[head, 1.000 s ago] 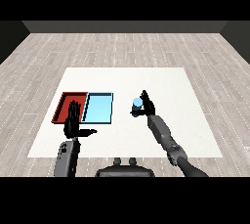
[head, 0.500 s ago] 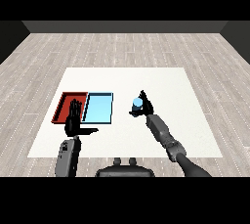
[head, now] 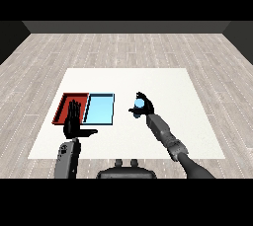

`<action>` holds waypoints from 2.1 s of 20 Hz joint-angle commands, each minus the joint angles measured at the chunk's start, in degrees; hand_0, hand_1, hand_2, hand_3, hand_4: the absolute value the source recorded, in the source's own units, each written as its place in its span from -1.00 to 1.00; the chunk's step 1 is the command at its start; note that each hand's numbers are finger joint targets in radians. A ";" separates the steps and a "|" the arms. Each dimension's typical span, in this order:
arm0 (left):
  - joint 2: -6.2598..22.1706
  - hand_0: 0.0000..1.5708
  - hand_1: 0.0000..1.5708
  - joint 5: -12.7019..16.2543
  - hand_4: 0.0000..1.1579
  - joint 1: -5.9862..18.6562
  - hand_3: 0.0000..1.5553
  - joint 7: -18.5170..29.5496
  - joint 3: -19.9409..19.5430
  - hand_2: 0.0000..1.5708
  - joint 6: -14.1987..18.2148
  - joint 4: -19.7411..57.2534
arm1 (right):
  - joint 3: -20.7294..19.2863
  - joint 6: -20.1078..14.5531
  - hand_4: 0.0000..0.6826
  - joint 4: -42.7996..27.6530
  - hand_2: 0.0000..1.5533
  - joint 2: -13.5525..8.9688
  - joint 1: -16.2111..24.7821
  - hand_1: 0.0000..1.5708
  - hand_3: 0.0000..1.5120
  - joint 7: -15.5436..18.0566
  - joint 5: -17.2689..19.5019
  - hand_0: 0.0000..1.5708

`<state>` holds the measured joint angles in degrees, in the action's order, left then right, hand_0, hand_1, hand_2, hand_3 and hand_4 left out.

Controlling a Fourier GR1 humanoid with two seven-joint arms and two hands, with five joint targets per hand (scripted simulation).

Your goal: Pick the blue can and put it in the blue box

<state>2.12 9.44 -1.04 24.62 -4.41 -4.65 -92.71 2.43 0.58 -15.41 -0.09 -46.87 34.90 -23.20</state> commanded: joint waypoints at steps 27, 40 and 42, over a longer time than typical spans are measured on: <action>-2.11 -1.00 -1.00 -2.86 -1.00 2.20 -1.00 -4.23 14.27 -1.00 5.24 5.46 | 3.95 -6.66 0.95 -19.47 0.85 -1.80 -0.81 0.83 0.88 -4.62 6.81 0.83; -2.11 -1.00 -1.00 -1.16 -1.00 10.33 -1.00 -7.95 16.27 -1.00 6.81 10.49 | 9.67 -10.59 0.91 -48.11 0.84 0.07 17.37 0.81 0.86 -13.61 12.73 0.81; -2.11 -1.00 -1.00 -3.56 -1.00 11.43 -1.00 -8.43 18.18 -1.00 9.77 11.93 | 9.72 -9.10 0.94 -52.98 0.85 -1.54 19.61 0.83 0.86 -17.38 12.75 0.83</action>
<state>0.15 7.31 9.45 18.97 11.20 2.56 -79.86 11.68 -9.50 -61.45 -0.55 -31.09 21.19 -11.26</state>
